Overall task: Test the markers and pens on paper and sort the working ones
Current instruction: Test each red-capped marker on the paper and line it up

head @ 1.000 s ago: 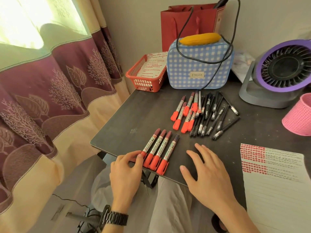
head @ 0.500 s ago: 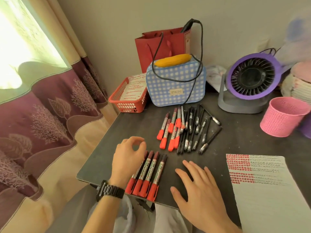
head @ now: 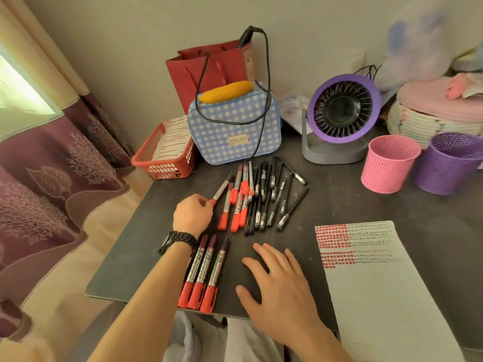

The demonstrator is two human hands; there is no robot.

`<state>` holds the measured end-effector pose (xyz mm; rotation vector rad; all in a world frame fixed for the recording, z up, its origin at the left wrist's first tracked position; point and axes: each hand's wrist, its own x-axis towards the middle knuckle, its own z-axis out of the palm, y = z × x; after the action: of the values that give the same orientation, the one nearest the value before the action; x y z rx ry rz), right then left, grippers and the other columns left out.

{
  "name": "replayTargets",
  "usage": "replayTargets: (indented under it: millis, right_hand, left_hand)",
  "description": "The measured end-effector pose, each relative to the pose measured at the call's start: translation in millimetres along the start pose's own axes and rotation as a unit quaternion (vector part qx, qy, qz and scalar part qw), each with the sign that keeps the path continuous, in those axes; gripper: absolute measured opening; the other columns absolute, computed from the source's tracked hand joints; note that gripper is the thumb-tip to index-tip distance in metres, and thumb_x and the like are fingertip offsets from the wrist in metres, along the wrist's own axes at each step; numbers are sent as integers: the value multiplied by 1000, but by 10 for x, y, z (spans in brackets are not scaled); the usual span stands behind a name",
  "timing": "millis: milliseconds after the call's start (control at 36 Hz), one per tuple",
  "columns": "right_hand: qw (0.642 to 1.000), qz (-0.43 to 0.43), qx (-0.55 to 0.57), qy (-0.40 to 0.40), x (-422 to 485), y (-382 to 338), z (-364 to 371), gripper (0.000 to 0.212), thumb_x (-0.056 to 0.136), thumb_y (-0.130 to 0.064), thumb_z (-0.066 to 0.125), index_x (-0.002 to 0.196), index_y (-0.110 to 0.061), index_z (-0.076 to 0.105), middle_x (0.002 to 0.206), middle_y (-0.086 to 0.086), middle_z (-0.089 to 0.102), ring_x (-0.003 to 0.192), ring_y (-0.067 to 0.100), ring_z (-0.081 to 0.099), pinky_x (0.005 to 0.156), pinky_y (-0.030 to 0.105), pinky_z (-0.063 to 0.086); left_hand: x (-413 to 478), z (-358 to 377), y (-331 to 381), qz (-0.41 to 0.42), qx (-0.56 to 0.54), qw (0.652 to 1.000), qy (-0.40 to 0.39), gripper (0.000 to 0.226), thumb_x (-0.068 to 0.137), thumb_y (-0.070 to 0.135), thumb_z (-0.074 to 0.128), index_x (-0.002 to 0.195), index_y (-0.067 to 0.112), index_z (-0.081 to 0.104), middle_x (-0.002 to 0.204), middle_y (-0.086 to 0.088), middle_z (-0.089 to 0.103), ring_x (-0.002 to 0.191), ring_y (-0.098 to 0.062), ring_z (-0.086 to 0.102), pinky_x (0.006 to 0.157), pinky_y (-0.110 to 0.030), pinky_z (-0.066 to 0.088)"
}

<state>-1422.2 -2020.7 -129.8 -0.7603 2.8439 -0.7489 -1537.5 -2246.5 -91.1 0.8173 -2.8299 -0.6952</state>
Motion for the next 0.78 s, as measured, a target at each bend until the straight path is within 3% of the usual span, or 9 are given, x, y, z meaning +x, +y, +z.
replayTargets:
  millis: [167,333,472,556,639,694,778]
  right_hand:
    - [1000,-1,-2,5,-6,0,-5,66,94,-68,30,154,-40,33,169,-11,13,155,9,1,120,36,-15]
    - [1000,-6,-7,4,14,2,5,66,93,-68,30,154,-41,32,169,-14,11,155,7,-2,119,34,-17]
    - [1000,-2,-12,6,12,5,1,68,89,-71,24,152,-45,32,167,-20,7,154,4,-3,120,32,-17]
    - [1000,7,-10,9,26,1,3,69,86,-73,24,150,-48,34,166,-24,7,153,1,-3,119,30,-16]
    - [1000,12,-9,23,26,2,19,69,83,-73,23,145,-48,42,165,-25,14,153,0,4,119,28,-14]
    - [999,10,4,40,4,4,20,66,84,-74,26,138,-46,53,160,-24,27,152,1,15,121,29,-7]
    - [993,13,93,73,-51,-10,-37,54,88,-79,33,125,-49,59,140,-36,45,139,-10,32,124,26,13]
  left_hand:
    - [-17,12,-116,5,21,999,33,18,97,28,60,108,14,61,113,-12,65,110,-32,59,83,-38,47]
    - [-17,-35,-245,-12,24,999,25,28,99,32,57,123,17,62,124,-9,61,115,-30,57,87,-39,47]
    - [-81,-190,-344,-63,-150,986,25,28,99,43,56,108,25,75,102,5,73,91,-15,59,79,-28,45]
    - [-314,-292,-299,-40,-239,968,67,23,98,48,56,96,34,75,82,21,73,84,-5,65,70,-23,44]
    - [-697,-337,-220,15,-313,945,99,15,97,44,61,105,40,73,92,27,74,86,8,65,80,-19,48]
    - [-997,-334,-172,48,-349,930,108,15,95,39,66,107,43,74,98,24,74,96,7,67,85,-23,50]
    - [-1420,-276,-111,72,-382,916,102,22,94,33,69,112,45,74,100,21,75,95,-1,69,83,-27,53]
